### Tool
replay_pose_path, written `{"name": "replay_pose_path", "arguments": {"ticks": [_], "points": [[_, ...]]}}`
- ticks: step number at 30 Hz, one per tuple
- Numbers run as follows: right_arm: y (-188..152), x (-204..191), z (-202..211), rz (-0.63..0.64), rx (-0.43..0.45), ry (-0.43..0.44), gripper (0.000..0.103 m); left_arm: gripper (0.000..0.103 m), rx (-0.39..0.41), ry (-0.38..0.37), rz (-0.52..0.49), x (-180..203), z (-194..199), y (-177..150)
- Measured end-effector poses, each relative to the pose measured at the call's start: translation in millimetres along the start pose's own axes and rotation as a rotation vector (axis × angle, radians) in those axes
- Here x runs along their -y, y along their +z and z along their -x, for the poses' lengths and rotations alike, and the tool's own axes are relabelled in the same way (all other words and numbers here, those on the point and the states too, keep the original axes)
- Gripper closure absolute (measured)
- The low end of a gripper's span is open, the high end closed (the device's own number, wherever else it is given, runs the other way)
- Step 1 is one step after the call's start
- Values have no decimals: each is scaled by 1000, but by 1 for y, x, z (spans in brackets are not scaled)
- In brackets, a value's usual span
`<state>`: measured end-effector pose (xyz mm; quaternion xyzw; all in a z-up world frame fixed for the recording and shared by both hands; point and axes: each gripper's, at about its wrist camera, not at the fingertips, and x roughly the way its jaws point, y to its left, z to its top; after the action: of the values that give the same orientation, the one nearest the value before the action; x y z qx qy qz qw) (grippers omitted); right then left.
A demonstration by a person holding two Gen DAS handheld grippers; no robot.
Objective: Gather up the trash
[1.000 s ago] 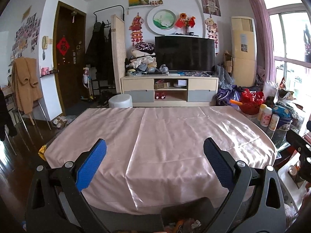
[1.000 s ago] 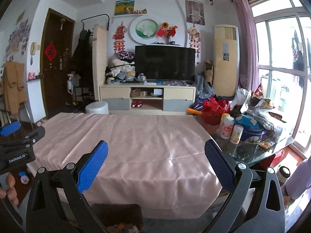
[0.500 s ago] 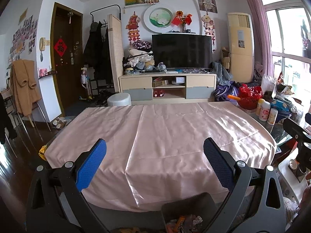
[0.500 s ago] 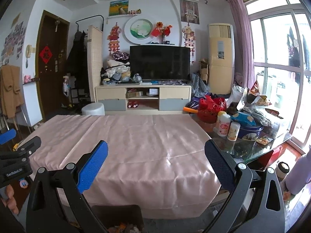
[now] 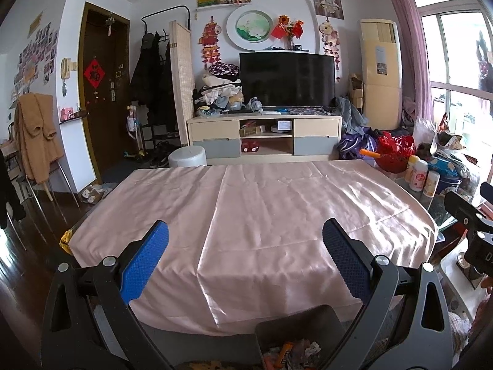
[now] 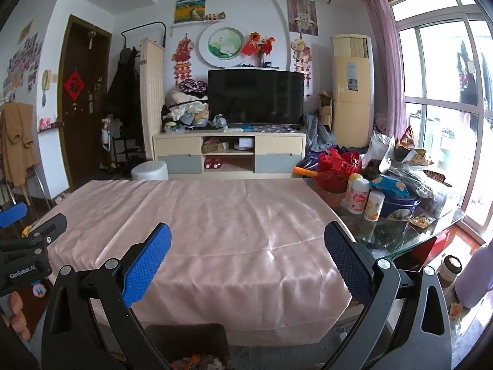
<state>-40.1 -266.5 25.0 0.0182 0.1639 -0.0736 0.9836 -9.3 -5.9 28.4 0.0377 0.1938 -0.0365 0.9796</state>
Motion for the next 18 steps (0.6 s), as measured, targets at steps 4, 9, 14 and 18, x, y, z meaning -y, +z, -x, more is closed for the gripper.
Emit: {"name": "replay_pose_path", "arguments": {"ticks": [4,9,14,18], "points": [[-2,-3,-1,8,-5,7,3,8,1,2,3,-1,0,0],[-3,-5,0,4,0,14,3,8,1,2,3,-1,0,0],[-2,-6,-1,3,-3,14,3,8,-1,1,5,-1,0,0],[-2,-6,0,4,-1,17,3,8,1,2,6,-2,0,0]]}}
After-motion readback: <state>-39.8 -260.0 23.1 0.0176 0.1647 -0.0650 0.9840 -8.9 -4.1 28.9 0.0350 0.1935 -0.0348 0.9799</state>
